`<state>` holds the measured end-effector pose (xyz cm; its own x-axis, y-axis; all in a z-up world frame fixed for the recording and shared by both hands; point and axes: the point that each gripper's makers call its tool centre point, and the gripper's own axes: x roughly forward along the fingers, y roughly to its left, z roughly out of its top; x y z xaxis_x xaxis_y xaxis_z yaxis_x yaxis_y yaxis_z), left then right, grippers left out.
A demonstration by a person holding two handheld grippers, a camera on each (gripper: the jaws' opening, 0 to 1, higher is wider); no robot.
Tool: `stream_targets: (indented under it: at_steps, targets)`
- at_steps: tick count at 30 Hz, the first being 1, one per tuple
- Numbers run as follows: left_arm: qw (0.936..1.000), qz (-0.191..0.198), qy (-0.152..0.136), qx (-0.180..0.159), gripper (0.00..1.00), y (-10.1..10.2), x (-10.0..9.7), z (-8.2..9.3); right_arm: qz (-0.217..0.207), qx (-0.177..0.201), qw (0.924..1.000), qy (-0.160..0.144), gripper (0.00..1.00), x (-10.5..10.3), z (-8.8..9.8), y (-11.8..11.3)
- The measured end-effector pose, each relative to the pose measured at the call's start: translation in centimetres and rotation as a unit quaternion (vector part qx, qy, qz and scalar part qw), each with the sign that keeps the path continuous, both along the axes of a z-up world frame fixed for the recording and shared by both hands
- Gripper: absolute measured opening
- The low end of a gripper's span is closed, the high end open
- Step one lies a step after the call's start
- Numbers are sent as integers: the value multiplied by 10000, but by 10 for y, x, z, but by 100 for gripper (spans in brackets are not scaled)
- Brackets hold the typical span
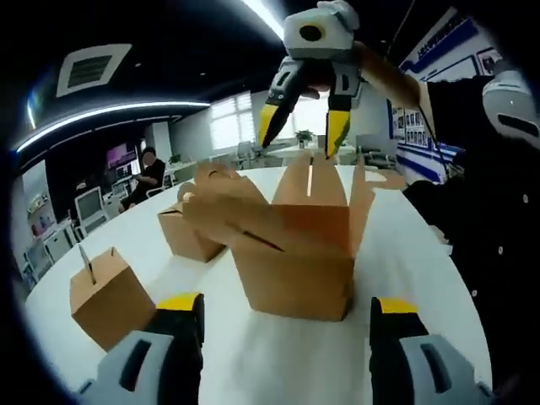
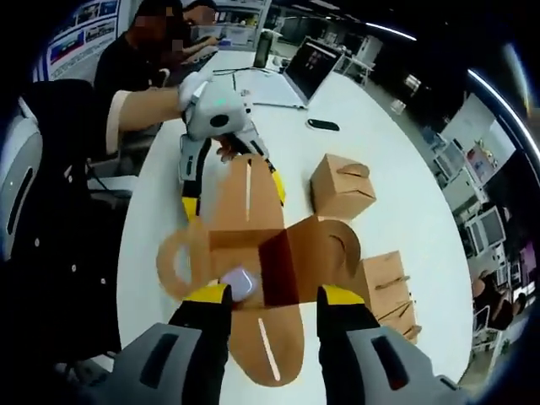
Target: Pick up one paper box from the group, open the paper box, and remove the item inside
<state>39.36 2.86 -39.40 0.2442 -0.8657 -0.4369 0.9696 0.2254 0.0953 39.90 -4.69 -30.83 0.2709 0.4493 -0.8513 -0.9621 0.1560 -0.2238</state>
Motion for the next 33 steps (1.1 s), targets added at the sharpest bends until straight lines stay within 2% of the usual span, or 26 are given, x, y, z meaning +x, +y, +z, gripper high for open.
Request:
stream_targets:
  at_steps: [2, 6, 12, 22, 28, 33]
  targets:
    - [9999, -47, 44, -128, 80, -6, 0, 2, 39, -90, 9999, 45, 40, 4, -6, 1]
    - [9996, -147, 56, -255, 82, -14, 1, 0, 122, -206, 9991, 351, 39, 2, -21, 3]
    - [9986, -229, 100, -457, 82, -22, 6, -1, 110, -312, 9973, 653, 39, 5, -44, 6]
    - [9959, -407, 242, -767, 83, -36, 7, -6, 216, -521, 9917, 1158, 41, -4, -75, 11]
    - [9957, -408, 186, -808, 83, -40, 9, -6, 405, -649, 9888, 1284, 46, -14, -87, 17]
    - [9958, -422, 158, -795, 82, -42, 8, -7, 485, -876, 9871, 1249, 43, -16, -99, 18]
